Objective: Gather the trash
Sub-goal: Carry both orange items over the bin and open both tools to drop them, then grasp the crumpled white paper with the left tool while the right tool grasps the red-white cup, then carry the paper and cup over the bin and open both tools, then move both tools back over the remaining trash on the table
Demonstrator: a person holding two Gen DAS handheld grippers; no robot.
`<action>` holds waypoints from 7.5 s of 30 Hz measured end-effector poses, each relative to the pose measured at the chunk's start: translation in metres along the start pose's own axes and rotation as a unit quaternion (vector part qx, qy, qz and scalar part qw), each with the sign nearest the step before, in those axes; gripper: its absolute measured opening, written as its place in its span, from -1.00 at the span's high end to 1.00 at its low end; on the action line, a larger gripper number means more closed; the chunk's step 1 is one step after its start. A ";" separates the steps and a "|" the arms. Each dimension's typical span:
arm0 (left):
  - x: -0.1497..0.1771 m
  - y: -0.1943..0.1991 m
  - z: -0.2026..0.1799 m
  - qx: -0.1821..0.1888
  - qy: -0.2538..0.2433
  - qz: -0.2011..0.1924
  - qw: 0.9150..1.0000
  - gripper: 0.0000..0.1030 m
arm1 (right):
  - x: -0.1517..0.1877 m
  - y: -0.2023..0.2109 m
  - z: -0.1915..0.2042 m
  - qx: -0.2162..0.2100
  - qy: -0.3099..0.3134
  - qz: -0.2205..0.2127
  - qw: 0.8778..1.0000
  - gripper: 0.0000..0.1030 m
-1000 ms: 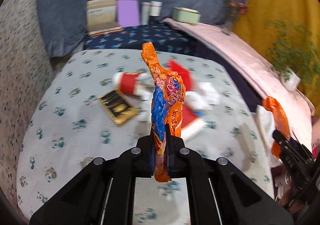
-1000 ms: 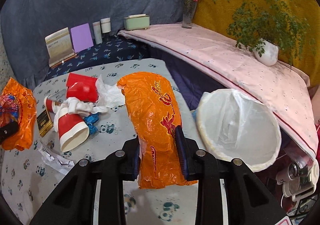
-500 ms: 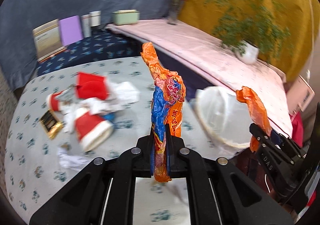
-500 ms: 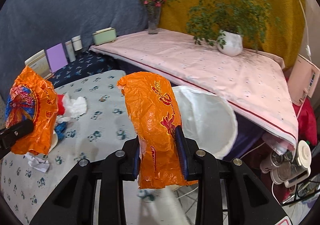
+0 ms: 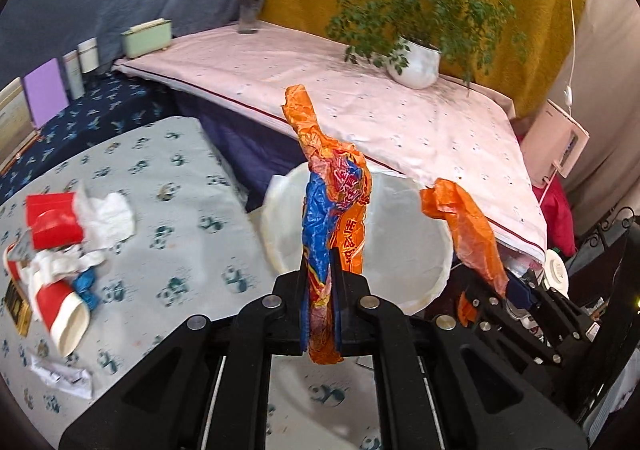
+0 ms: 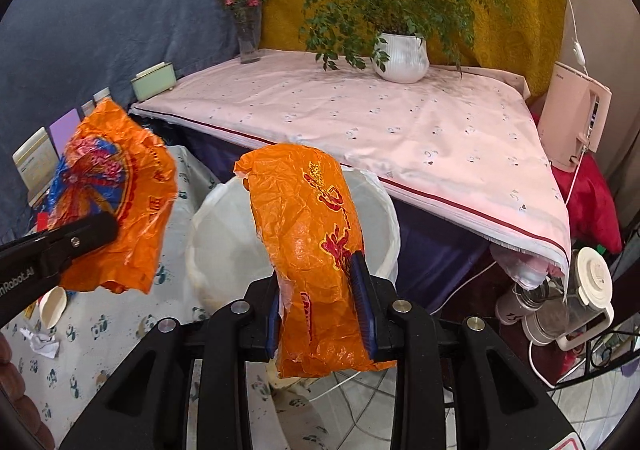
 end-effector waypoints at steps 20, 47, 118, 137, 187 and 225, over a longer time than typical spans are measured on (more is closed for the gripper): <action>-0.008 -0.057 0.025 -0.002 0.035 0.008 0.999 -0.38 | -0.014 -0.059 0.020 -0.008 -0.011 0.023 1.000 -0.12; 0.099 0.064 0.181 -0.170 0.187 0.012 0.967 -0.73 | 0.027 0.013 0.146 -0.082 0.067 0.016 0.994 -0.30; 0.215 0.115 0.307 -0.173 0.307 0.048 0.935 0.82 | 0.204 -0.006 0.371 -0.255 0.128 0.228 0.931 0.93; 0.138 0.108 0.204 -0.133 0.218 0.028 0.966 0.82 | 0.108 0.053 0.270 -0.256 0.077 0.119 0.956 0.93; -0.016 -0.078 0.010 -0.005 0.039 0.034 0.999 -0.39 | 0.007 -0.058 0.013 -0.092 -0.102 0.067 0.988 0.75; 0.097 0.062 0.208 -0.146 0.230 0.003 0.962 -0.70 | 0.051 0.018 0.191 -0.176 0.019 0.076 0.981 0.18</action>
Point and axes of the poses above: each gripper's, at about its wrist camera, not at the fingertips, and y roughly against the way its jaws point, z to its left, x to its underside, the point moved 10 cm from there along -y, roughly the way its jaws point, and after that the axes turned 12 degrees about -y, right-handed, at the moved point
